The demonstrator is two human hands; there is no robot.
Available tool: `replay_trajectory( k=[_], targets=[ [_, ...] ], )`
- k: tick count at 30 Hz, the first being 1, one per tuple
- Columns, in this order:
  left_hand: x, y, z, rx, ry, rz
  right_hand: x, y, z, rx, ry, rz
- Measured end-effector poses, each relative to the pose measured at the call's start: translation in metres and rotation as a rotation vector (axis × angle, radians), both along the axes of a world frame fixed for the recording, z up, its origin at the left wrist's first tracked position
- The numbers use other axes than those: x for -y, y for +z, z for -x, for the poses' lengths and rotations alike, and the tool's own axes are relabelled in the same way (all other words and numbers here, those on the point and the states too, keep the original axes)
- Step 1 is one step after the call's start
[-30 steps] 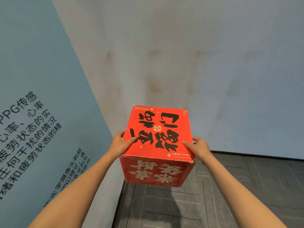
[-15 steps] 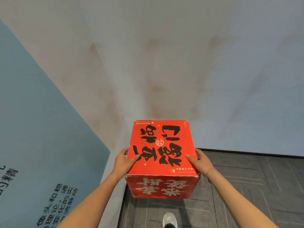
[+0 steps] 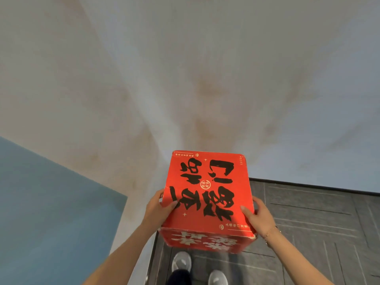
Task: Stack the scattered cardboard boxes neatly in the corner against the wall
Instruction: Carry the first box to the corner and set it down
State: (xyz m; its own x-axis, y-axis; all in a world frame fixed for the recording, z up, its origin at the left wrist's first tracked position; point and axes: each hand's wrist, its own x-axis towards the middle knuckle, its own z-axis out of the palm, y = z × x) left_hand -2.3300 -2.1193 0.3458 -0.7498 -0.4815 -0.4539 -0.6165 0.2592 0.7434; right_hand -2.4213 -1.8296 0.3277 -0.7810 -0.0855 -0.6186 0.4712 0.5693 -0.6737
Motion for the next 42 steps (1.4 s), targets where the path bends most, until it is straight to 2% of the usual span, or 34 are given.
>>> replay_trajectory(
  k=[6,12,20,26,31,42],
  targets=[
    [0.030,-0.083,0.022,0.069,-0.028,0.006,0.028,-0.077,0.013,0.015,-0.108,0.031],
    [0.060,-0.175,0.037,0.139,-0.005,0.074,0.065,-0.174,0.021,0.161,-0.202,0.124],
    [0.102,-0.264,0.076,0.147,-0.017,0.118,0.106,-0.262,0.050,0.108,-0.182,0.122],
    [0.110,-0.314,0.088,0.160,-0.041,0.138,0.112,-0.304,0.066,0.064,-0.153,0.095],
    [0.111,-0.347,0.094,0.171,-0.093,0.136,0.112,-0.340,0.068,0.110,-0.141,0.083],
    [0.144,-0.398,0.100,0.194,-0.051,0.224,0.152,-0.393,0.060,0.104,-0.148,0.151]
  ],
)
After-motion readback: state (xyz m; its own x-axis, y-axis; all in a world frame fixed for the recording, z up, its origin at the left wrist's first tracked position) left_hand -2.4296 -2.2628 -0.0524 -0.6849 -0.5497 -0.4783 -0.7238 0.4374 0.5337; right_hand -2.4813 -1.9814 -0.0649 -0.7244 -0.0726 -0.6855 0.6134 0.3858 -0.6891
